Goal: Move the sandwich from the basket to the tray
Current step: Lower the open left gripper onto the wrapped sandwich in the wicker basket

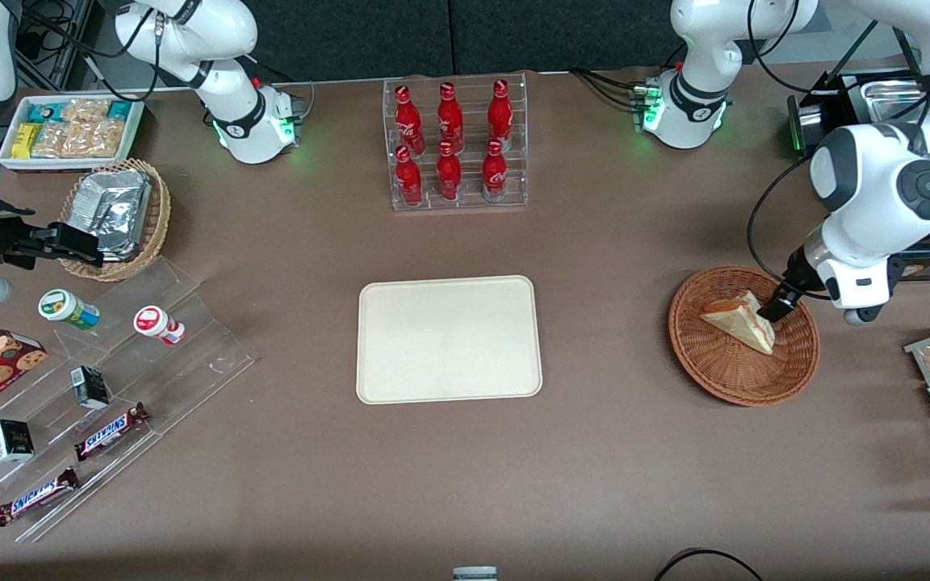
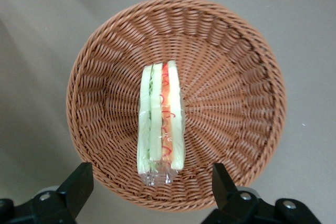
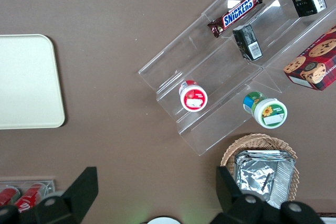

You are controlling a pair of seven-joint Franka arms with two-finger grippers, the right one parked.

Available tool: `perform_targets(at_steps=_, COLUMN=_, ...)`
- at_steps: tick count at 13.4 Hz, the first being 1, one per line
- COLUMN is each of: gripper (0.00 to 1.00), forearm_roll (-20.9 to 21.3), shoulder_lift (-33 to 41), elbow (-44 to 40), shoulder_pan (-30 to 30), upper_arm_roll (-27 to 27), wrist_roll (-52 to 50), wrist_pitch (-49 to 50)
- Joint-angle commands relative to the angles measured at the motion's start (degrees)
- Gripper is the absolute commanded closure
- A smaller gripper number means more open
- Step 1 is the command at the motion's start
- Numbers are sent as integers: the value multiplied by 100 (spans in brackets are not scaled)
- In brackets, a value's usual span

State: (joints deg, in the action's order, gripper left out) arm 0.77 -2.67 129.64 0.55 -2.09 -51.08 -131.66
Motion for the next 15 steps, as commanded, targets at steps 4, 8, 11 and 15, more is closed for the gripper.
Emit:
perform_targets(at_steps=4, gripper=0, forearm_roll=-33, shoulder_lift=-189, elbow=852, shoulder_pan=-11, upper_arm_roll=34, wrist_roll=-447, wrist_pitch=-1352)
perform_targets(at_steps=8, gripper=0, forearm_roll=-33, shoulder_lift=-540, elbow=1159, shoulder_pan=7, upper_arm_roll=34, wrist_roll=-491, wrist_pitch=-2212)
perform_targets(at_steps=11, gripper=37, forearm_roll=-33, shoulder_lift=-638, elbow=1143, shoulder_pan=7, upper_arm_roll=34, wrist_roll=-596, wrist_pitch=-2373)
perform_targets(at_steps=15, gripper=100, forearm_roll=-24, shoulder_lift=-419, elbow=1011, shoulder_pan=42, upper_arm_roll=69, wrist_roll=-842, wrist_pitch=-2242)
